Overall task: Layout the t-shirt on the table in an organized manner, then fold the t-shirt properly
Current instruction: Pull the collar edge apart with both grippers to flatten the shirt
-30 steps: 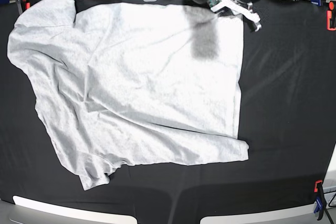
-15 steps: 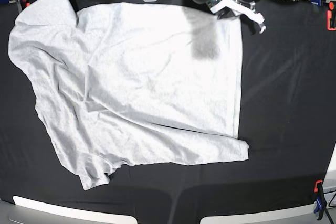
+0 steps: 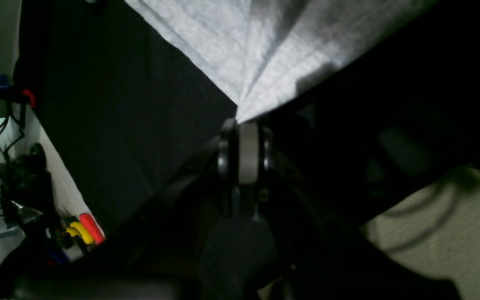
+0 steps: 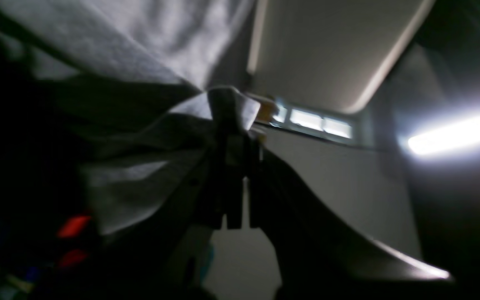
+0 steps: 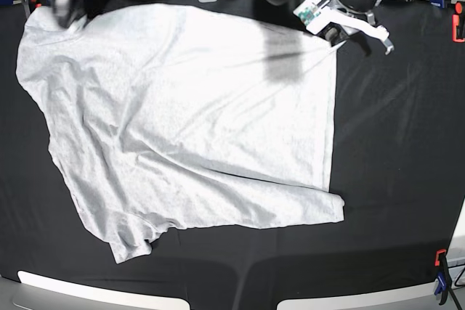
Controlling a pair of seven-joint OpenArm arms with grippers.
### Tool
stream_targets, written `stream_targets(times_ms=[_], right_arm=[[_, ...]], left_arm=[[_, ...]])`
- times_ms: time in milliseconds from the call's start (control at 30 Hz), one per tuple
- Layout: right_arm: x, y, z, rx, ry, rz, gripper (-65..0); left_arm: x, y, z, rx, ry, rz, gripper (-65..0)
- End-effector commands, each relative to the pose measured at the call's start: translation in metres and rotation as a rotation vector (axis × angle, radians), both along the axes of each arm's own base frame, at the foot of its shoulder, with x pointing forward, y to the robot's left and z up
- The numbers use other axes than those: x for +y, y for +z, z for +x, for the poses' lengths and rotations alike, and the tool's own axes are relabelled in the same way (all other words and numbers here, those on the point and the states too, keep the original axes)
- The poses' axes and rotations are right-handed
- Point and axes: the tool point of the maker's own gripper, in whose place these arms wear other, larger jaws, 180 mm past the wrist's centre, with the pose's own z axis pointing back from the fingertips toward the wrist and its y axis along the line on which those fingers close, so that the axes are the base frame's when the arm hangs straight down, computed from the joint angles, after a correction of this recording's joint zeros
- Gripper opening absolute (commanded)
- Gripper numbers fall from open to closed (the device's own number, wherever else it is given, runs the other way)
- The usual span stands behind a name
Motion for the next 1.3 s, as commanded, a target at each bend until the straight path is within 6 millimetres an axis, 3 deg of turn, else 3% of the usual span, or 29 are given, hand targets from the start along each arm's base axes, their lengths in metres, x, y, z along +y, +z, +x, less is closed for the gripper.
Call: stream_targets(times_ms=[0,167,333,567,900,1267], right_arm=[[-0.003,0.01,0.006,-0.039,0.004,-0.007,-65.0],[-0.011,0.017,0.014,-0.076,-0.013,-0.029,-65.0],[-0.008,0.011,-0.011,0.012,-0.015,-0.012,-65.0],[-0.003,0.012,-0.042,0.112,-0.045,0.025,-65.0],[-0.004,0.018,-0.042,0.117,-0.075,0.014,-65.0],[-0.005,0.016,-0.055,0.167,-0.079,0.003,-65.0]], left_arm=[[0.002,0.007,0.0,-0.021,0.009,0.001,-65.0],[0.003,-0.004,-0.024,0.048,0.008,0.008,-65.0],[0.01,-0.008,-0.045,0.072,-0.004,0.073,-65.0],[0.021,-0.009,-0.054,0.085,0.014,0.139,-65.0],[0.039,-0.008,-0.056,0.086,0.072,0.216,-65.0],[0.062,-0.006,-0.079,0.11,0.077,0.327,-65.0]])
